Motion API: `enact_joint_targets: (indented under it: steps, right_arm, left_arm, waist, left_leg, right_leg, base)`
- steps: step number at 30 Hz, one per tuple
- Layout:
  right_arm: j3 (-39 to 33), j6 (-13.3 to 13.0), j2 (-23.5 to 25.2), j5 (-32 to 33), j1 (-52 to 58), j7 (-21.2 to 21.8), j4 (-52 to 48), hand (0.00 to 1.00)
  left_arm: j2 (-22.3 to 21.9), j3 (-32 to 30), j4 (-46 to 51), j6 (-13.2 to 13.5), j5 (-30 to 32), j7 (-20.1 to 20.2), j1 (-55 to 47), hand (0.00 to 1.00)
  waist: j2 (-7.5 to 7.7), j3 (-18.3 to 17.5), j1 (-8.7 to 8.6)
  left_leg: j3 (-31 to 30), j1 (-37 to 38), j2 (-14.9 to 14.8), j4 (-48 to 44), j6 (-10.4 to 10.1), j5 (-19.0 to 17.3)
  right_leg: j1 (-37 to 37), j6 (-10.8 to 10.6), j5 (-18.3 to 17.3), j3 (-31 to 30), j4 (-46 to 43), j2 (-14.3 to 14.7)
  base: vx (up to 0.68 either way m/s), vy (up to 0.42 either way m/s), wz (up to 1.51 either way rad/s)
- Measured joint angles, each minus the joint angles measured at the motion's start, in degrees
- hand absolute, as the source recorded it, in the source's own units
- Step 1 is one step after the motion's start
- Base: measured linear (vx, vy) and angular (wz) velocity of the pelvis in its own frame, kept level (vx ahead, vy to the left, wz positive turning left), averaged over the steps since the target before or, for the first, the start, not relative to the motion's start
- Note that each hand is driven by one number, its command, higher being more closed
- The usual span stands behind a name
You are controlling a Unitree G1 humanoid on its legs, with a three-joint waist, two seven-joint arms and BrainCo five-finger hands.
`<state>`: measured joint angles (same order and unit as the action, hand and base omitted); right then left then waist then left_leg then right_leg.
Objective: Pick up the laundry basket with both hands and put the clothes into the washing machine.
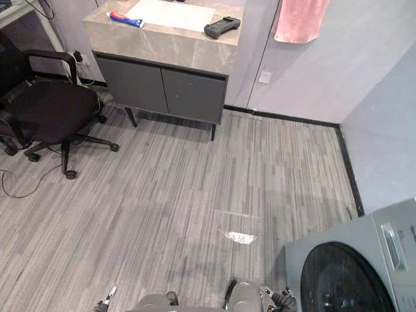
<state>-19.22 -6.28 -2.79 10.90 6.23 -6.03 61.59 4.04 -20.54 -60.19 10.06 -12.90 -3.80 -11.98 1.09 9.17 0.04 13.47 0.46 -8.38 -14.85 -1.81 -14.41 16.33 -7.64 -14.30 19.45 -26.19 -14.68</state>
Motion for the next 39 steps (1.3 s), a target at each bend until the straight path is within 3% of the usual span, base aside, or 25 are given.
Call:
enact_joint_targets:
  steps: [1,3,4,5,6,8,9,10,11,12,13,16,17,18,20,21,25,29,36,39]
  right_arm:
    - [0.1,0.0,0.0,0.0,0.2,0.0,0.0,0.0]
    - [1.2,0.1,-0.1,0.0,0.5,0.1,0.0,0.0]
    - [2.6,0.1,0.1,-0.3,0.9,0.2,0.0,0.0]
    - [3.1,0.2,-0.1,-0.3,0.8,0.4,0.2,0.0]
    - [4.2,0.2,-1.6,-0.5,0.7,0.7,0.1,0.0]
    - [7.6,-0.1,-2.9,-1.3,0.4,0.9,0.0,0.0]
    - [7.9,-0.1,-3.0,-1.4,-0.1,0.8,0.0,0.0]
    - [8.5,0.1,-2.8,-1.3,-0.6,0.7,0.3,0.0]
    - [8.5,0.1,-2.5,-1.3,-0.7,0.7,0.4,0.0]
    - [8.5,0.1,-2.6,-1.4,-1.0,0.7,0.4,0.0]
    - [8.5,0.0,-2.5,-1.4,-1.3,0.7,0.3,0.0]
    - [8.5,-0.1,-2.1,-1.5,-2.9,0.7,-0.5,0.0]
    - [8.5,-0.1,-1.9,-1.9,-2.8,0.7,-0.8,0.0]
    - [8.4,-0.1,-1.8,-2.3,-2.3,0.7,-1.1,0.0]
    - [8.5,0.0,0.2,-2.7,-1.3,0.8,-1.7,0.0]
    - [8.5,-0.1,0.8,-3.0,-1.0,0.8,-1.8,0.0]
    - [9.7,-0.1,1.3,-4.7,-1.4,1.2,-2.2,0.0]
    - [11.0,0.0,1.3,-4.9,-1.7,1.2,-2.1,0.0]
    - [11.2,0.0,2.0,-6.4,-1.4,1.1,-1.1,0.0]
    - [11.0,0.0,1.8,-7.0,-1.4,1.0,-0.1,0.0]
  left_arm:
    - [0.1,-0.3,-0.3,-0.3,0.2,0.0,0.2,0.0]
    - [0.3,-0.4,0.0,-0.2,0.2,0.0,0.0,0.0]
    - [1.0,-0.9,0.5,-0.1,0.2,0.1,-0.6,0.0]
    - [1.3,-2.0,0.6,-0.2,0.2,0.0,-0.1,0.0]
    - [0.2,-3.5,1.3,-0.3,0.2,0.0,-0.1,0.0]
    - [-1.0,-4.6,1.6,-0.9,0.1,0.1,-0.3,0.0]
    - [-1.2,-4.6,1.6,-0.9,0.1,0.1,-0.3,0.0]
    - [-1.5,-4.5,1.6,-1.0,0.1,0.0,0.0,0.0]
    - [-1.9,-4.1,1.6,-1.0,0.1,0.0,0.5,0.0]
    - [-2.3,-3.6,1.6,-0.8,0.1,0.1,0.9,0.0]
    - [-2.6,-3.3,1.7,-0.7,0.1,0.1,1.1,0.0]
    - [-2.8,-1.9,1.8,-0.4,0.2,0.0,2.8,0.0]
    - [-3.0,-1.4,1.8,-0.1,0.2,-0.1,3.0,0.0]
    - [-3.7,-1.4,1.5,0.1,0.3,0.0,3.0,0.0]
    - [-2.7,-1.4,1.4,0.3,1.1,-0.1,3.2,0.0]
    - [-1.7,-0.5,1.6,0.4,2.4,-0.1,3.3,0.0]
    - [-1.1,3.0,1.6,0.5,4.0,-0.1,2.8,0.0]
    - [-0.1,5.7,1.8,1.1,5.4,-0.2,3.6,0.0]
    - [1.2,7.7,2.3,1.9,6.4,-1.5,2.8,0.0]
    - [1.3,8.9,2.2,1.8,6.3,-1.5,2.9,0.0]
  waist:
    - [0.27,-0.1,-0.22]
    - [0.36,-0.5,-0.76]
    - [1.15,-1.6,-1.08]
    - [1.03,-1.5,-1.32]
    - [-0.79,-1.8,-0.74]
    - [-2.02,-1.3,0.95]
    - [-1.91,-1.1,1.01]
    - [-0.8,-0.3,0.7]
    - [-0.08,0.1,0.85]
    - [0.18,0.3,0.93]
    - [0.11,0.3,0.84]
    - [-0.42,0.4,0.94]
    - [-1.22,0.0,1.12]
    - [-2.39,-0.2,1.49]
    - [0.35,-0.4,1.5]
    - [1.61,-0.7,1.35]
    - [1.2,-1.5,1.2]
    - [1.44,-2.2,0.92]
    - [3.08,-4.5,0.98]
    - [3.27,-5.4,0.94]
  left_leg:
    - [-0.1,2.9,-0.9,2.0,-2.1,-0.1]
    - [-0.2,6.1,-2.5,4.0,-5.0,-0.6]
    - [-0.8,5.7,-3.7,0.5,-7.0,-1.6]
    - [-1.7,3.3,-5.2,-5.1,-7.6,-2.0]
    - [-2.4,-2.8,-10.4,-18.6,-6.9,0.3]
    - [-2.5,-10.8,-17.4,-36.7,-0.3,9.5]
    - [-2.5,-12.6,-17.7,-40.0,-0.2,8.4]
    - [-2.0,-14.9,-16.4,-43.2,-1.4,5.8]
    - [-0.8,-15.7,-13.6,-41.6,-3.6,3.9]
    - [0.6,-15.9,-11.4,-37.8,-4.5,3.0]
    - [1.5,-16.0,-10.2,-34.7,-4.8,2.6]
    - [1.0,-17.8,-3.2,-13.6,-5.1,3.2]
    - [-1.6,-17.5,-0.7,-4.4,-4.8,7.3]
    - [-4.0,-16.9,0.2,-0.7,1.6,15.1]
    - [-3.0,-14.4,1.6,1.1,1.0,15.4]
    - [-1.4,-11.4,3.1,4.7,1.3,15.2]
    - [0.9,-5.2,6.1,12.3,2.2,15.6]
    - [0.9,-5.0,8.3,12.8,2.6,15.6]
    - [0.5,-0.9,8.0,15.1,2.8,15.8]
    - [0.5,-0.1,7.3,17.3,2.1,17.5]
  right_leg:
    - [0.1,0.3,3.7,-0.9,3.6,-0.3]
    - [0.0,0.5,6.7,-1.3,4.3,0.6]
    - [0.1,2.1,8.0,-1.9,4.2,2.2]
    - [0.3,3.4,9.2,-2.2,2.9,3.3]
    - [-0.8,5.0,7.4,-1.6,3.1,6.6]
    - [-5.7,7.9,6.8,-2.3,7.3,11.7]
    - [-7.4,8.5,6.8,-2.6,8.7,12.4]
    - [-10.9,9.3,7.2,-3.3,11.9,13.0]
    - [-14.2,9.4,7.4,-4.3,14.9,13.0]
    - [-16.0,9.4,7.5,-4.9,16.4,12.9]
    - [-16.8,9.4,7.5,-5.3,17.2,13.0]
    - [-18.9,9.1,7.3,-7.1,20.0,13.8]
    - [-19.4,8.4,7.0,-7.9,20.5,14.7]
    - [-20.4,7.0,5.9,-9.4,20.5,15.8]
    - [-21.2,6.0,5.1,-10.2,19.8,13.7]
    - [-20.6,4.2,3.9,-10.3,16.9,11.8]
    - [-16.8,2.8,2.4,-10.2,7.6,8.2]
    - [-19.0,2.8,2.4,-9.3,11.5,6.8]
    - [-24.3,4.0,4.0,-8.4,15.7,7.7]
    - [-24.4,4.6,5.2,-8.4,16.7,8.8]
  base:
    - [0.37,-0.205,0.16]
    - [0.44,-0.336,0.26]
    - [0.42,-0.374,0.39]
    - [0.42,-0.423,0.16]
    - [0.41,-0.41,-0.25]
    - [0.48,-0.432,-0.63]
    - [0.45,-0.373,-0.45]
    - [0.45,-0.336,-0.33]
    - [0.45,-0.313,-0.37]
    - [0.4,-0.223,-0.37]
    - [0.35,-0.139,-0.44]
    - [0.34,-0.04,-0.51]
    - [0.31,0.079,-0.65]
    - [0.3,0.1,-0.59]
    - [0.28,0.075,-0.28]
    - [0.25,0.053,-0.16]
    - [0.18,0.106,-0.25]
    - [0.15,0.048,0.0]
    - [0.1,-0.038,0.04]
    - [0.03,-0.084,-0.01]
